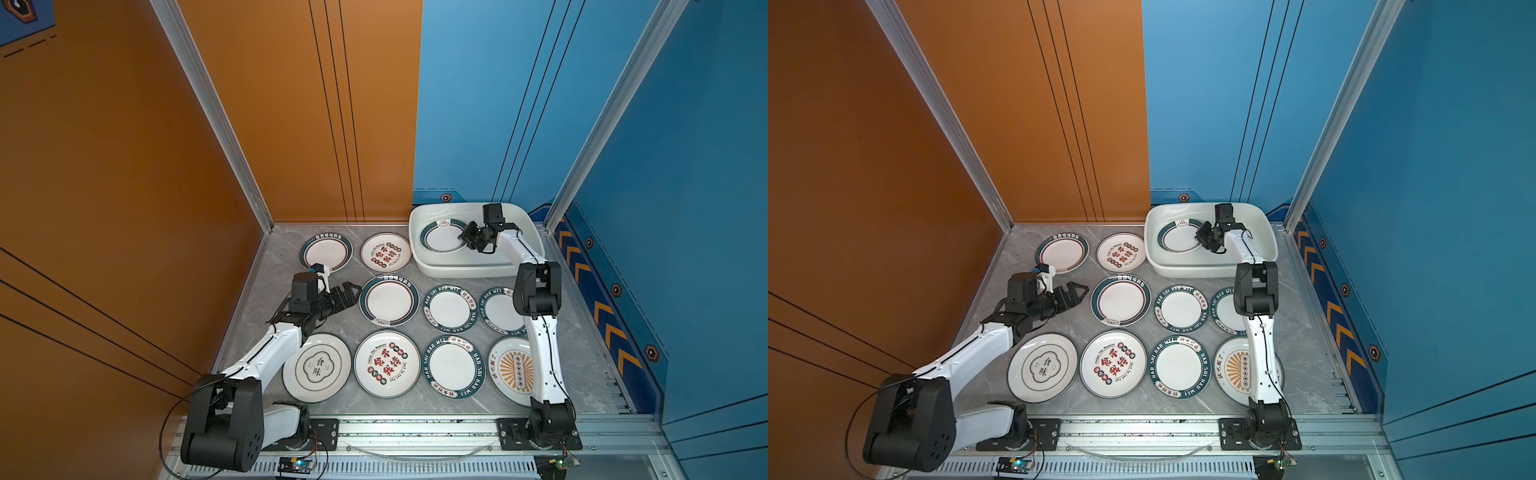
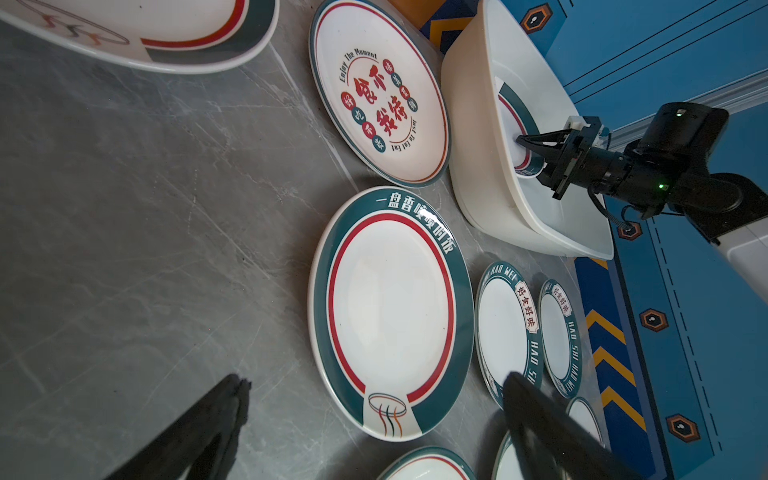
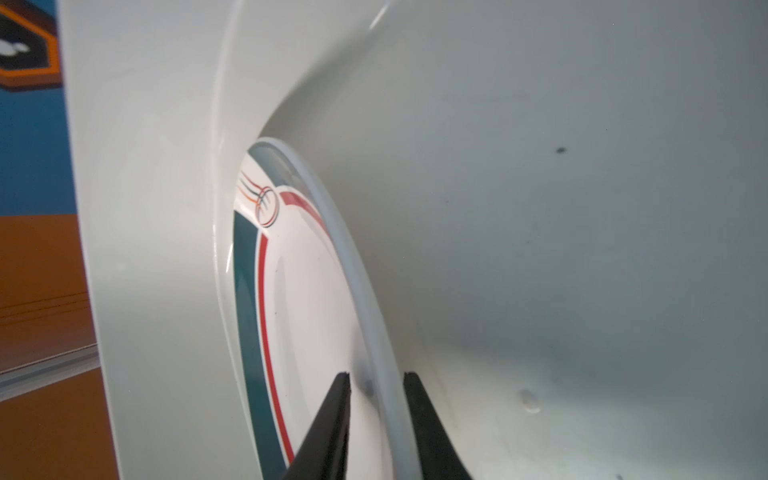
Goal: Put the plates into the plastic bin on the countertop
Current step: 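Lower the plate flat into the bin and open right gripper, then withdraw right gripper from bin while left gripper moves to next plate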
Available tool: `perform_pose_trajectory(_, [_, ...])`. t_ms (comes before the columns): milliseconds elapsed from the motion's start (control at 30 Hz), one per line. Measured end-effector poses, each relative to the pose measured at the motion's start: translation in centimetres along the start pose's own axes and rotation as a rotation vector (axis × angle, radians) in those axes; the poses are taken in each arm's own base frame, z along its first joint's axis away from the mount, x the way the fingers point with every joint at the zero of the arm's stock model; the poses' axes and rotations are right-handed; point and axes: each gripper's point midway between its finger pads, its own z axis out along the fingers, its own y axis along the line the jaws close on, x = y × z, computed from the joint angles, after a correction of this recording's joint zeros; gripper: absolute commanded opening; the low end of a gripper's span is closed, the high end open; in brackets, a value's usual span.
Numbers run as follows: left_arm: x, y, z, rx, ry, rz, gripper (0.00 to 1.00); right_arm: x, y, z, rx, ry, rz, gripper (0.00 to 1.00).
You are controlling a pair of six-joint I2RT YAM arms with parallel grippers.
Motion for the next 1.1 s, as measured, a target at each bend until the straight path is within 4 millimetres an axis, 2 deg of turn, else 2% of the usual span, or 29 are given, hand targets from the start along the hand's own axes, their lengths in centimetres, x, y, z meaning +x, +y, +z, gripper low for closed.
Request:
perform_pose_trajectory(100, [0.1,0.2,0.2,-0.004,0.007,-0.003,0.98,0.4,-1.0,0.5,0.03,0.012,-0.002,0.32])
perform_pose_trajectory(367, [0.2,0.1,0.2,0.0,0.012,-0.004,0.98,0.2,-0.9,0.2,0.081,-0.02,-0.098,0.47])
perform_pose_trajectory(633, [0.6,0.5,0.6,-0.01,0.028,-0.01,0.98,0.4,-1.4,-1.5,0.209,-0.048,-0.24,0.56])
perform_pose_trajectory(767, [0.7,0.4,0.9,-0.013,0.035,-0.002,0.98,-0.6,-0.2,-4.6,0.265,-0.107,-0.325,0.56])
perform_pose_trajectory(933, [0.4,0.0,1.3,-0.015,0.035,0.007,0.98,-2.7,3.5,-11.1,0.27,-0.232,-0.414,0.58])
perform_pose_trajectory(1033, [0.5,0.0,1.8,-0.02,0.042,0.008,1.0,-2.4,5.2,-15.6,0.255,-0.284,-0.446,0.59])
perform_pose_trajectory(1100, [0.7,0.2,2.3,-0.026,0.052,-0.002,0.98,-1.6,5.9,-18.2,0.236,-0.305,-0.463,0.59])
